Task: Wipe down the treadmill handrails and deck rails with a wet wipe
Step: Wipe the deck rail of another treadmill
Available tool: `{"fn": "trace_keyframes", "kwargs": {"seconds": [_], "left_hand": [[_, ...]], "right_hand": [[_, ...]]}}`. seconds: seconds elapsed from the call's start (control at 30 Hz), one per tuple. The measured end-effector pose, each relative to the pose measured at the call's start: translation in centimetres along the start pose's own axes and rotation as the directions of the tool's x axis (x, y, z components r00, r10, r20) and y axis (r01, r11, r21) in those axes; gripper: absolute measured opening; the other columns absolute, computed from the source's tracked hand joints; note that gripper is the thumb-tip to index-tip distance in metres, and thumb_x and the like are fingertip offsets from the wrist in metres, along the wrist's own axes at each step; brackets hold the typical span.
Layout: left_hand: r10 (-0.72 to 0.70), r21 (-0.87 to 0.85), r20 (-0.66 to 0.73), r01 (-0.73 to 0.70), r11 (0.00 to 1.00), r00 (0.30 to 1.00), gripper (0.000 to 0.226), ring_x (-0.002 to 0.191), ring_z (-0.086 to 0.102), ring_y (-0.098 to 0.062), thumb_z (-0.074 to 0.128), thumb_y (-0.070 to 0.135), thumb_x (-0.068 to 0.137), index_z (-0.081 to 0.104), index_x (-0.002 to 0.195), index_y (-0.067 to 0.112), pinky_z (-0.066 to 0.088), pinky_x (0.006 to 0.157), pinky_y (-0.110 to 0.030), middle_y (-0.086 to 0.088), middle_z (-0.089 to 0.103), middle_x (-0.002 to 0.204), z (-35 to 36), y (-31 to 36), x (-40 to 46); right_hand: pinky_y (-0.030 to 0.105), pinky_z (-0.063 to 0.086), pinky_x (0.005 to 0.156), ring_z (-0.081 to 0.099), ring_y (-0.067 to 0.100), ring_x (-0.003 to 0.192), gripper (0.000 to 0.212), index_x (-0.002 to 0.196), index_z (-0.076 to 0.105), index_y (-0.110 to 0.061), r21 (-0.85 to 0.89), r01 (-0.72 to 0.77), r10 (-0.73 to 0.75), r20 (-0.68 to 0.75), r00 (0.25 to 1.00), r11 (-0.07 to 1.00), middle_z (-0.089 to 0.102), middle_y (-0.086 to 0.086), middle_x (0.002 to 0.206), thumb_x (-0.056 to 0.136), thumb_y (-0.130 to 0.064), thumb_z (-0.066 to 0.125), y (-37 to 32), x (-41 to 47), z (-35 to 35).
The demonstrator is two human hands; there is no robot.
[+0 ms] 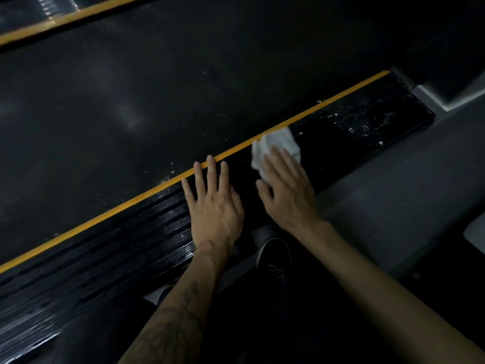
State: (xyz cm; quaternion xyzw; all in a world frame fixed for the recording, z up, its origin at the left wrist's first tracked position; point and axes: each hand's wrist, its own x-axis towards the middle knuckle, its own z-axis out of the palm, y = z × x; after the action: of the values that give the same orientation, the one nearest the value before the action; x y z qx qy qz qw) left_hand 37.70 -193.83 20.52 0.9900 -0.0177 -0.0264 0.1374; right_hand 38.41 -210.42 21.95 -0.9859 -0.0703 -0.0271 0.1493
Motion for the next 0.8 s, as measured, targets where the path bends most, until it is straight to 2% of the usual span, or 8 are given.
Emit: {"fn": "trace_keyframes", "kwargs": {"seconds": [0.07,0.13,0.3,0.4,0.5,0.67,0.73,0.8], "left_hand": [[-0.001,-0.006,0.002,0.001,1.000,1.000,0.058,0.158,-0.015,-0.026,0.018,0.036,0.108,0.013,0.164,0.023,-0.007,0.127,-0.055,-0.003,-0.004,0.173,0.0,0.0,0.0],[-0.005,-0.010,-0.004,0.005,1.000,1.000,0.058,0.158,-0.014,-0.026,0.018,0.036,0.108,0.014,0.164,0.023,-0.006,0.127,-0.055,-0.002,-0.003,0.173,0.1,0.1,0.0],[-0.002,-0.002,-0.019,0.002,1.000,1.000,0.059,0.159,-0.010,-0.027,0.017,0.041,0.108,0.016,0.164,0.021,-0.003,0.127,-0.056,-0.004,0.001,0.173,0.0,0.2,0.0],[0.002,0.001,-0.012,-0.002,1.000,1.000,0.060,0.159,-0.010,-0.027,0.018,0.041,0.108,0.017,0.164,0.021,-0.003,0.127,-0.056,-0.004,0.001,0.173,0.0,0.3,0.0],[0.001,0.004,-0.009,-0.001,1.000,1.000,0.060,0.159,-0.009,-0.027,0.019,0.041,0.108,0.017,0.164,0.021,-0.002,0.127,-0.056,-0.005,0.001,0.173,-0.1,0.2,0.0],[0.004,0.018,-0.003,-0.004,1.000,1.000,0.060,0.159,-0.010,-0.028,0.018,0.042,0.108,0.015,0.164,0.021,-0.003,0.127,-0.057,-0.006,0.000,0.173,-0.2,0.4,0.1],[-0.001,0.014,0.006,0.001,1.000,1.000,0.060,0.159,-0.012,-0.027,0.018,0.042,0.108,0.014,0.165,0.021,-0.004,0.127,-0.056,-0.005,-0.002,0.173,-0.2,0.4,0.1],[-0.001,0.009,0.010,0.000,1.000,1.000,0.061,0.158,-0.013,-0.026,0.017,0.042,0.107,0.014,0.165,0.021,-0.005,0.127,-0.056,-0.004,-0.003,0.173,-0.2,0.4,0.1]], "right_hand": [[0.044,0.027,0.125,0.028,0.029,0.154,0.060,0.154,0.043,-0.005,-0.009,0.191,-0.190,0.057,0.980,0.982,0.033,0.014,0.164,0.102,-0.036,0.043,-0.1,-1.1,0.1],[0.043,0.028,0.124,0.031,0.028,0.153,0.057,0.153,0.044,-0.007,-0.048,0.237,-0.235,0.057,0.970,0.970,0.035,0.013,0.163,0.104,-0.033,0.038,1.7,-0.6,-0.6],[0.048,0.023,0.126,0.025,0.029,0.155,0.060,0.153,0.043,-0.004,-0.015,-0.102,0.101,-0.082,0.992,0.995,0.033,0.015,0.164,0.107,-0.038,0.022,2.4,0.6,-1.1],[0.047,0.032,0.122,0.034,0.031,0.151,0.054,0.149,0.050,-0.005,-0.008,0.100,-0.100,-0.077,0.992,0.995,0.041,0.016,0.159,0.106,-0.033,0.034,0.1,-1.3,0.5],[0.042,0.027,0.124,0.029,0.027,0.153,0.050,0.154,0.045,-0.011,-0.058,0.256,-0.257,-0.009,0.966,0.965,0.036,0.010,0.163,0.108,-0.029,0.036,2.3,-1.5,0.1],[0.047,0.027,0.123,0.027,0.027,0.154,0.049,0.152,0.047,-0.009,-0.009,-0.111,0.109,-0.129,0.986,0.994,0.036,0.011,0.163,0.111,-0.032,0.036,2.5,-0.2,-0.5],[0.049,0.031,0.122,0.032,0.028,0.152,0.051,0.150,0.051,-0.008,0.013,-0.028,0.029,-0.131,0.991,1.000,0.039,0.012,0.161,0.109,-0.034,0.036,0.3,-1.4,0.8],[0.046,0.032,0.121,0.033,0.027,0.152,0.050,0.151,0.049,-0.010,-0.016,0.168,-0.168,-0.074,0.983,0.986,0.039,0.010,0.162,0.108,-0.033,0.040,0.2,-2.6,1.4]]}}
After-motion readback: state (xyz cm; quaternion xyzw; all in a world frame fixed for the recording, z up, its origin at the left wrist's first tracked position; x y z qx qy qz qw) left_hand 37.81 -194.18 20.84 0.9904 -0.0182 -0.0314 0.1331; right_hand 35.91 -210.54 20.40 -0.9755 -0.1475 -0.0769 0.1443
